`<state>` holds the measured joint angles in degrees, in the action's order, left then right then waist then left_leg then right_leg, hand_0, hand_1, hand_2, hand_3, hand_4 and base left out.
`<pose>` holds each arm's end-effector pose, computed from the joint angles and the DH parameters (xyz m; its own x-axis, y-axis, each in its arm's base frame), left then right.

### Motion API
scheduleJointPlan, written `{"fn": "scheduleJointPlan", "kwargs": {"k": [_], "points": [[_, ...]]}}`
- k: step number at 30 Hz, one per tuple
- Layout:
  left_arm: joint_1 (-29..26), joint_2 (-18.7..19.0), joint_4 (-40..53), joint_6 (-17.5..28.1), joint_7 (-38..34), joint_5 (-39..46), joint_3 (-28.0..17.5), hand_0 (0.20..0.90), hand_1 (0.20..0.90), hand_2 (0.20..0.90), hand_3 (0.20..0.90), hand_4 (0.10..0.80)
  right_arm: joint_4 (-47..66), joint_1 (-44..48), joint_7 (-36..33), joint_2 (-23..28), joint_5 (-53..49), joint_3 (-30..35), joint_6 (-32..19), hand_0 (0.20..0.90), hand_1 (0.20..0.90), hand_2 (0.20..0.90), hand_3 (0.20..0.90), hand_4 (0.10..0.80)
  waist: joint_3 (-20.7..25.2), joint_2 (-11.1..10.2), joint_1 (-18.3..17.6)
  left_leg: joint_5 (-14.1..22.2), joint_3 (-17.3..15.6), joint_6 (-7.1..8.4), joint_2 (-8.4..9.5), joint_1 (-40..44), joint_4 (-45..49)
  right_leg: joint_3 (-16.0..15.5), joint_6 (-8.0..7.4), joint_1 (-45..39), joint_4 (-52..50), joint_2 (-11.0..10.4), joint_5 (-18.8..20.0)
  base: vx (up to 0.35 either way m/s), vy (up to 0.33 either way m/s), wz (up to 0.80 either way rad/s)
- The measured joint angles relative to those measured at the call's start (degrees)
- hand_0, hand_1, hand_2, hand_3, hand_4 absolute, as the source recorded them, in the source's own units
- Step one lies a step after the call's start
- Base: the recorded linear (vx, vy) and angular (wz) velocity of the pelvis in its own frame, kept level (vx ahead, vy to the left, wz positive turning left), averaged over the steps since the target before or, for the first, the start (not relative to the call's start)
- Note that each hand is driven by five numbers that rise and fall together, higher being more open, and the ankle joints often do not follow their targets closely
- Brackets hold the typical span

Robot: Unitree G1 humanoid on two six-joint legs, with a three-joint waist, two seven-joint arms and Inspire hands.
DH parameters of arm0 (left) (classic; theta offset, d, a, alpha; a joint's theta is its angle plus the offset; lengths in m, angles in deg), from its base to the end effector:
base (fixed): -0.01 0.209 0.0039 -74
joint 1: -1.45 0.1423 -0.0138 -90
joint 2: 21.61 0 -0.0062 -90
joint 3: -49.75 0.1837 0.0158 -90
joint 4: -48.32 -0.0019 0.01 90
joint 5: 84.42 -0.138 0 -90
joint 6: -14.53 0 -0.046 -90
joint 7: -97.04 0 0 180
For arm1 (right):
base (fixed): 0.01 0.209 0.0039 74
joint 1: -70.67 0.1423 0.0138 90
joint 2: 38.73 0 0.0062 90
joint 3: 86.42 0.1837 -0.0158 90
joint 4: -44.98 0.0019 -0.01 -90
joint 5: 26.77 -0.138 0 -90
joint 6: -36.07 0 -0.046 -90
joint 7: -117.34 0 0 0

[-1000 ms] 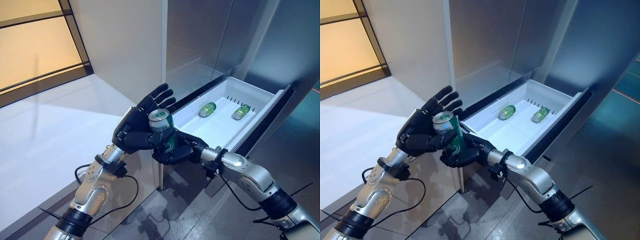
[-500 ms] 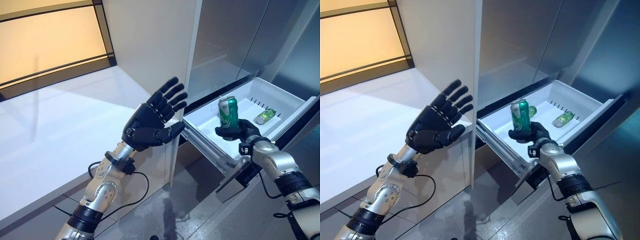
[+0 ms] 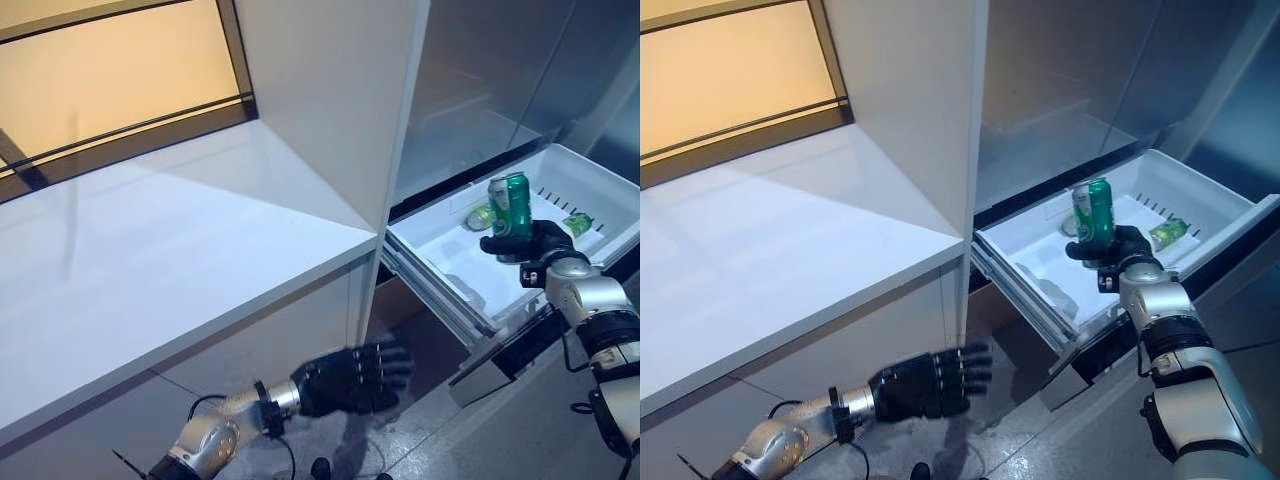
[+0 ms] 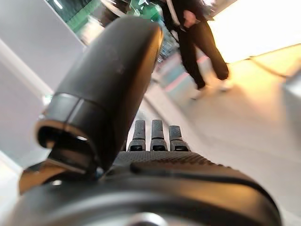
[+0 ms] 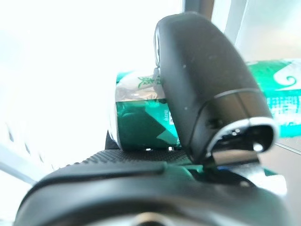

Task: Put drinks into fridge and close the fridge

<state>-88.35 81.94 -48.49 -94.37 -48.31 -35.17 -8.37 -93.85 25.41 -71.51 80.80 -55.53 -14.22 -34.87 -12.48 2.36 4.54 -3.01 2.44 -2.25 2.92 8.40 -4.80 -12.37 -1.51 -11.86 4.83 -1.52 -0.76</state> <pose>0.1626 0.1611 -0.0125 0.3791 -0.8723 -0.3089 0.5861 0.4847 -0.6493 0.3098 -0.3083 0.1397 0.8477 -0.4486 -0.2832 0.3227 0.8597 -0.3960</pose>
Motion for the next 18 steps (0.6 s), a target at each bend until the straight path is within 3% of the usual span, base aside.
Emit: {"fn": "scheduleJointPlan", "kwargs": {"k": [3, 7, 15, 18], "points": [[-0.07, 0.13, -8.04, 0.59, -0.12, -3.35, 1.65, 0.900, 0.900, 0.900, 0.900, 0.800, -5.16, 3.49, 1.32, 0.01, 2.51, 0.00, -0.98, 0.300, 0.300, 0.300, 0.200, 0.100, -1.09, 1.07, 0.48, -0.92, 0.40, 0.14, -0.02, -3.01, 0.08, -0.46, 0.30, 2.74, -0.03, 0.12, 0.53, -0.084, -0.043, 0.11], [-0.70, -0.72, -21.85, 5.97, -2.84, -8.89, 2.24, 0.900, 0.900, 0.900, 0.900, 0.800, -7.71, 4.53, 3.77, 0.33, 5.50, -0.01, -1.47, 0.300, 0.300, 0.300, 0.200, 0.100, -3.89, 1.00, 0.68, -1.57, 1.41, 0.49, -0.21, -6.33, 0.76, -1.74, 0.79, 5.17, -0.06, 0.30, 1.15, -0.038, -0.061, 0.21], [-2.86, -5.81, -40.08, 17.60, -10.03, -21.23, -7.75, 0.900, 0.900, 0.900, 0.900, 0.800, -12.14, 4.17, 13.16, 0.48, 15.04, -0.04, 2.36, 0.300, 0.300, 0.300, 0.200, 0.100, -8.74, -0.64, 2.60, -1.68, 2.30, 0.59, -0.10, -7.66, 1.02, -2.49, 0.63, 5.58, -0.07, 0.40, 1.03, 0.043, -0.053, 0.12], [-5.02, -6.81, -44.57, 18.05, -13.27, -23.39, -10.45, 0.900, 0.900, 0.900, 0.900, 0.800, -13.78, 4.15, 14.44, 0.46, 17.04, -0.03, 3.15, 0.300, 0.300, 0.300, 0.200, 0.100, -9.68, -1.52, 3.33, -1.68, 2.88, 0.58, 0.11, -7.67, 1.48, -2.50, 0.49, 5.12, -0.07, 0.27, 0.93, -0.005, -0.037, 0.12]]}}
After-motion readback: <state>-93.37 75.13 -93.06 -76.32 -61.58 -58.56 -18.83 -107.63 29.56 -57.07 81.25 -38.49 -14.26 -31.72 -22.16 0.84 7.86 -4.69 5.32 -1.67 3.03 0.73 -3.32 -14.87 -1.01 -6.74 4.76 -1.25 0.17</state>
